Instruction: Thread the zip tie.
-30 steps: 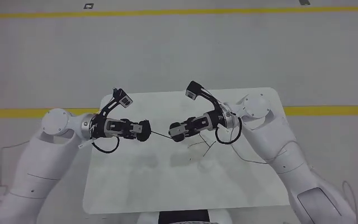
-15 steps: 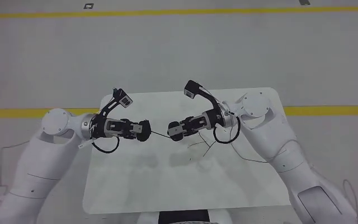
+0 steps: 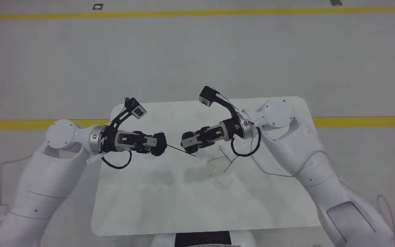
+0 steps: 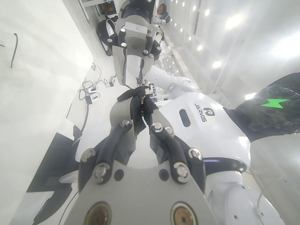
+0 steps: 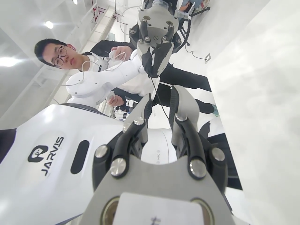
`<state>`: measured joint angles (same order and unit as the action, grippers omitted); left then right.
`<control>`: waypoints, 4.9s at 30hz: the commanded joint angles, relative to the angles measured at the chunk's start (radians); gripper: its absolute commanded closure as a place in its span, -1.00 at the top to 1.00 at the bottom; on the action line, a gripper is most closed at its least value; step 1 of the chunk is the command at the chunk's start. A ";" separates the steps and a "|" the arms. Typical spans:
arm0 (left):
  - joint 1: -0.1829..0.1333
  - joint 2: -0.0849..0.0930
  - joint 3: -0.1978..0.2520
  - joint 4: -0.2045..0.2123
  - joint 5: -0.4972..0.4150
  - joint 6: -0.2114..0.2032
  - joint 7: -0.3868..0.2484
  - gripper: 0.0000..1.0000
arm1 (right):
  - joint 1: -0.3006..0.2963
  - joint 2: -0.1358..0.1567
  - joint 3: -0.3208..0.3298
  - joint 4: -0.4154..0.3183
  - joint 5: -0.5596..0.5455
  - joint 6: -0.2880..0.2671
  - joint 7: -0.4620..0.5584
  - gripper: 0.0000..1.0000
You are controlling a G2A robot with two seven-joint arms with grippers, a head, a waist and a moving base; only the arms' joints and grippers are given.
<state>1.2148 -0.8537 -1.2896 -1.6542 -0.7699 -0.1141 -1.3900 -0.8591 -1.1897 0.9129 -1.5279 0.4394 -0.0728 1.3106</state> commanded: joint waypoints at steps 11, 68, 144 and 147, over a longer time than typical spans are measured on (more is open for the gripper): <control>0.000 0.000 0.000 0.000 0.000 0.000 0.000 -1.00 | 0.022 -0.014 -0.042 0.015 0.016 -0.019 -0.011 -0.62; 0.000 0.000 0.000 0.000 0.000 0.000 0.000 -1.00 | 0.043 -0.039 -0.075 0.040 0.042 -0.030 -0.020 -0.78; 0.128 -0.088 -0.021 -0.074 0.122 -0.226 0.445 1.00 | -0.248 -0.021 0.098 -0.099 -0.301 -0.051 -0.912 -1.00; 0.133 -0.119 -0.012 -0.072 0.223 -0.226 0.539 1.00 | -0.259 -0.027 0.091 -0.106 -0.329 -0.043 -0.973 -1.00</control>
<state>1.3473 -0.9620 -1.3077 -1.7244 -0.5917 -0.3400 -0.8902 -1.1150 -1.2148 1.0064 -1.6318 0.1185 -0.1189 0.3557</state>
